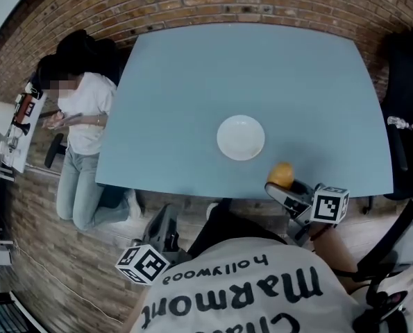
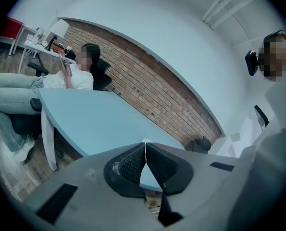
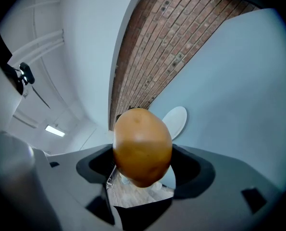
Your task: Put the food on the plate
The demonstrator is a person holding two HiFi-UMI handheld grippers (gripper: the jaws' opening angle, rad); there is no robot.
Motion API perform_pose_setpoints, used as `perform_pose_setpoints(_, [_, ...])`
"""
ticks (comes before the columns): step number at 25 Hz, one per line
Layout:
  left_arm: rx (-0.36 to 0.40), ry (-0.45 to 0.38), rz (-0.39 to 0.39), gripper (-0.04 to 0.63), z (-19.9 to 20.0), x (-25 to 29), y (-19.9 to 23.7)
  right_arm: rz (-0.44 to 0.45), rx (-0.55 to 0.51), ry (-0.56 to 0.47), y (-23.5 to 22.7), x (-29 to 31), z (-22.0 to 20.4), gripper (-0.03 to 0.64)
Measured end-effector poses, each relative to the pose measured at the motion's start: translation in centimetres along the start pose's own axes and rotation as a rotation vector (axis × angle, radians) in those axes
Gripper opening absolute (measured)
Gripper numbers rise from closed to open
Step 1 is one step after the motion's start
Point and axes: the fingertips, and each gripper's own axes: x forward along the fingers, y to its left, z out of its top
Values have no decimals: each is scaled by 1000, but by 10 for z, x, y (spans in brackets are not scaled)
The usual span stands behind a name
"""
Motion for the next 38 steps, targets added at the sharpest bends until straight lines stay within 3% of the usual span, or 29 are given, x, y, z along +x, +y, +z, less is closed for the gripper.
perform_pose_setpoints(10, [59, 69, -84, 9, 54, 77, 10, -75, 30, -39, -13, 34, 41, 334])
perform_pose_setpoints(15, [54, 107, -91, 9, 75, 101, 25, -157, 26, -34, -31, 54, 60, 334])
perform_pose_setpoints(24, [45, 137, -76, 9, 93, 124, 51, -215, 0, -41, -48, 83, 85, 334])
perform_pose_setpoints(27, [36, 151, -66, 9, 92, 125, 57, -294, -118, 17, -63, 85, 91, 334])
perform_pose_setpoints(34, [21, 139, -26, 9, 93, 124, 72, -494, -601, 341, -85, 95, 89, 334])
perform_pose_setpoints(38, [13, 138, -2, 9, 93, 122, 81, -530, -808, 514, -90, 106, 85, 334])
